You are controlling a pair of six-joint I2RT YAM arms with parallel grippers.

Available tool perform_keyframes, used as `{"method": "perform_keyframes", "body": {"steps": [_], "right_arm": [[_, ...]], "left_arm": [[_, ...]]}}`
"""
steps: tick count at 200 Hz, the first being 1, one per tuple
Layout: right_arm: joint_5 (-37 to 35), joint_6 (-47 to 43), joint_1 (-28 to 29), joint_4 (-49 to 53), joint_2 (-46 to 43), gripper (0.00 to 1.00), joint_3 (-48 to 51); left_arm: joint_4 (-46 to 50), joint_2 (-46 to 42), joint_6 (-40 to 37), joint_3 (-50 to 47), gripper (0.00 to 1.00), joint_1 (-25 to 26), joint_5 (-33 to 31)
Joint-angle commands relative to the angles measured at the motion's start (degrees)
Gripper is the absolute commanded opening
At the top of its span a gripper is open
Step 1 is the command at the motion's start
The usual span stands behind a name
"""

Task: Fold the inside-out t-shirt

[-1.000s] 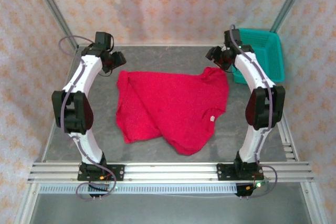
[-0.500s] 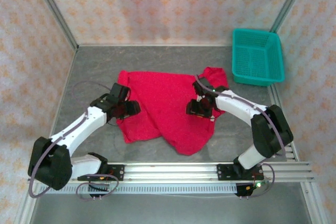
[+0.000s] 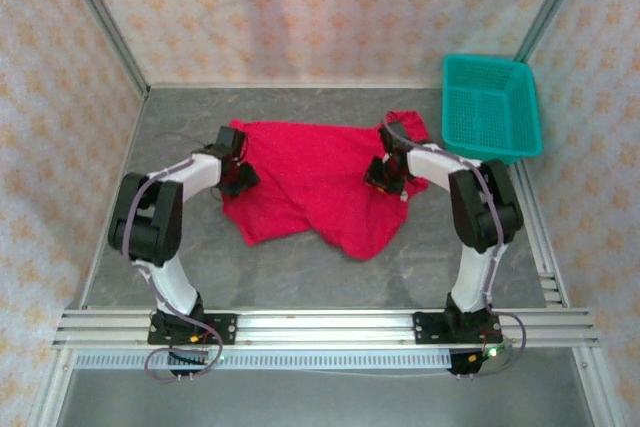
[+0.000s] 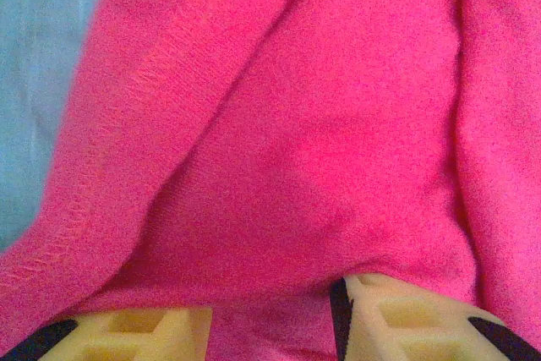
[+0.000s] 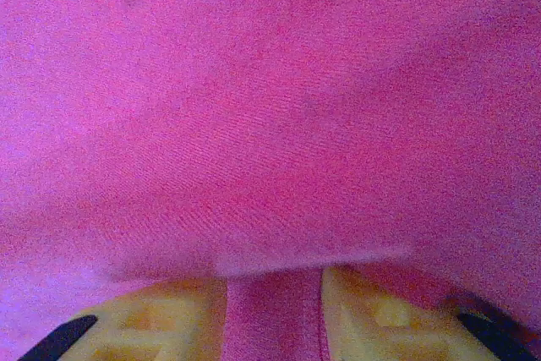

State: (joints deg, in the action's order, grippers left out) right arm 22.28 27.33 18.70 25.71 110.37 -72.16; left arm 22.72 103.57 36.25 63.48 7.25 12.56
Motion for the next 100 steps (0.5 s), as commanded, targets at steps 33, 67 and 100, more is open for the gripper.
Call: {"method": "perform_keyframes", "body": {"steps": [33,67,100], "right_arm": [[-5.12,-7.78,0.81,11.8,-4.92,0.5,-6.07],[-4.01,-5.73,7.47,9.26,-17.74,0.63,8.64],[-2.95,-0.1,12.22,4.33,-23.96,0.72,17.39]], "left_arm": [[10.66,-5.45,-7.89,9.83,0.45,3.58,-11.76],[11.83,-21.77,-5.21,-2.63,0.54,8.39,-10.53],[8.31,-30.73,-0.81,-15.33,0.63,8.41,-5.99]]}}
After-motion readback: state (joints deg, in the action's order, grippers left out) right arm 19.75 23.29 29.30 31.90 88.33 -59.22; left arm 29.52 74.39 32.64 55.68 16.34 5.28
